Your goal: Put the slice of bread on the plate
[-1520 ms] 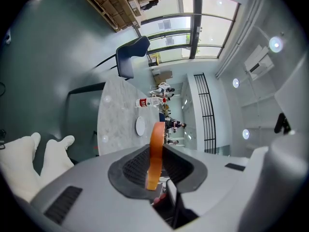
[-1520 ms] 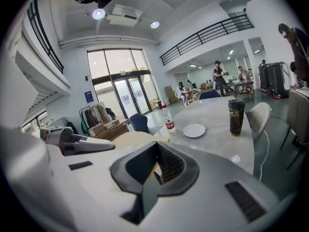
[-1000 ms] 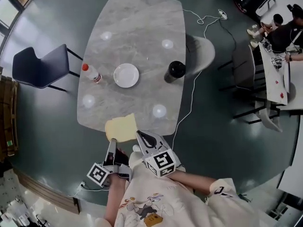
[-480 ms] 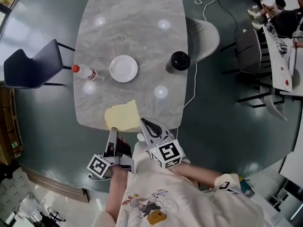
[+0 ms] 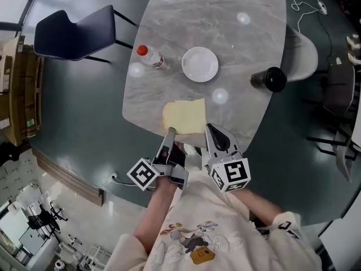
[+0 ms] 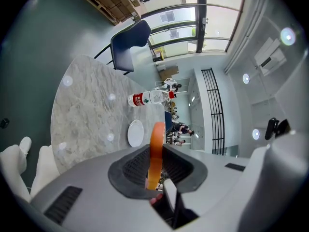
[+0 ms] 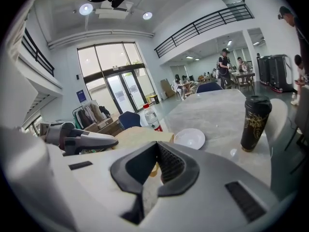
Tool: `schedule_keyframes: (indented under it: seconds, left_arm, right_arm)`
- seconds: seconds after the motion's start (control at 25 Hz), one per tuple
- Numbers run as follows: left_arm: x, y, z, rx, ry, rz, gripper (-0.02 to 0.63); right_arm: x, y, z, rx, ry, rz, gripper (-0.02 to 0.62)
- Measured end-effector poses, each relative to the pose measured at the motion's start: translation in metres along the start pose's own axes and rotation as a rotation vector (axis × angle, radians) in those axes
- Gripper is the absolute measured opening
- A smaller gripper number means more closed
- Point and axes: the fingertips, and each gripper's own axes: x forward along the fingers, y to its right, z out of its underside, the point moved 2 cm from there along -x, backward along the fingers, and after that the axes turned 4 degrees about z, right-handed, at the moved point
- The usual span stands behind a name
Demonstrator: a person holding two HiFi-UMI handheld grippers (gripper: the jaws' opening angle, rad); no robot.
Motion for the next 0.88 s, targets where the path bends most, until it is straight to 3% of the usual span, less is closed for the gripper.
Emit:
schedule_keyframes:
  seconds: [0.2,0.88]
  left_arm:
    - [0.04,-0.041,-0.016,0.006,0.033,-0.005,0.089]
    - [0.055,-0.032,-0.016,-0.019,0.052,-0.037,0.089]
  right_arm:
    - [0.053,0.028,0.018,-0.023,0.008,-0.03,0.006]
    - [0.071,0.037,-0.026,-0.072,0.026,-0.035,0.006]
